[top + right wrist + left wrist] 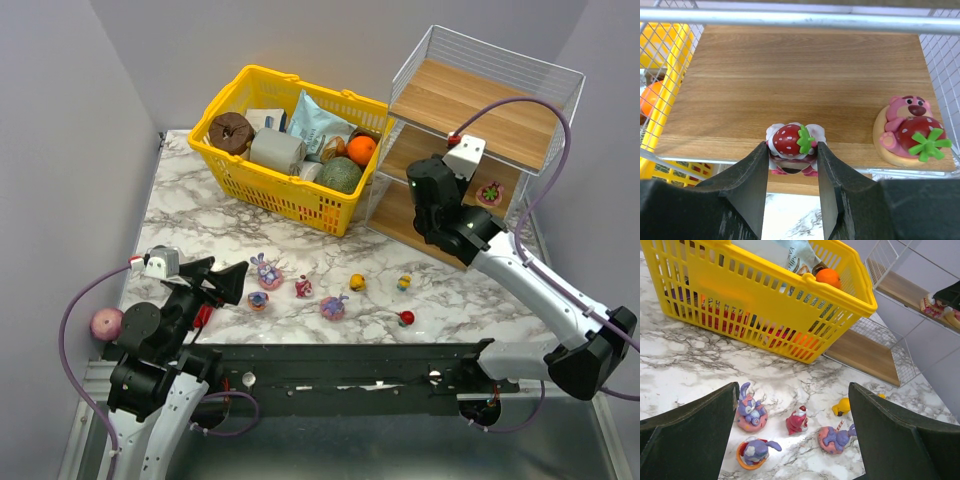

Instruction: Place and organize the plastic toys onto the shelf

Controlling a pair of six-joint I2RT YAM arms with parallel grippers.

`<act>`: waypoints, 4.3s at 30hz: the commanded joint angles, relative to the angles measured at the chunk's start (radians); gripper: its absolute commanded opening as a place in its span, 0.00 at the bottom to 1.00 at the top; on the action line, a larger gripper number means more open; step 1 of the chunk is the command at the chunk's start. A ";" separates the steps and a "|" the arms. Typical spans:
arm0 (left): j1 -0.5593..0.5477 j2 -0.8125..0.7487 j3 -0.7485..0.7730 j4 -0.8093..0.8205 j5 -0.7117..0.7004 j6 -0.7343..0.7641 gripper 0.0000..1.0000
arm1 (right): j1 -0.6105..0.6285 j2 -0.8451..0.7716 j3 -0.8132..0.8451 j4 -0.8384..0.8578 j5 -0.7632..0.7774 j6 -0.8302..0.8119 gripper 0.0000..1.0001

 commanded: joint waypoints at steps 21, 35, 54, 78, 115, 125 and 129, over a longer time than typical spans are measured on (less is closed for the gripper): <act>-0.003 -0.013 -0.004 -0.004 -0.031 0.003 0.99 | -0.051 0.062 -0.063 0.079 0.066 -0.007 0.22; -0.003 -0.013 -0.003 -0.007 -0.037 0.002 0.99 | -0.068 0.017 -0.114 0.169 -0.026 -0.056 0.58; -0.003 -0.024 -0.001 -0.011 -0.043 -0.003 0.99 | -0.060 -0.251 -0.114 0.110 -0.324 -0.107 0.89; -0.003 -0.038 -0.003 -0.011 -0.043 -0.003 0.99 | 0.351 0.124 -0.321 0.612 -1.058 -0.378 0.91; -0.003 -0.041 -0.004 -0.008 -0.037 0.002 0.99 | 0.336 0.577 -0.238 0.659 -1.149 -0.348 0.59; -0.003 -0.044 -0.004 -0.010 -0.040 0.003 0.99 | 0.336 0.531 -0.230 0.627 -1.074 -0.308 0.17; -0.003 -0.042 -0.004 -0.010 -0.040 0.003 0.99 | 0.335 0.449 -0.212 0.552 -0.979 -0.257 0.13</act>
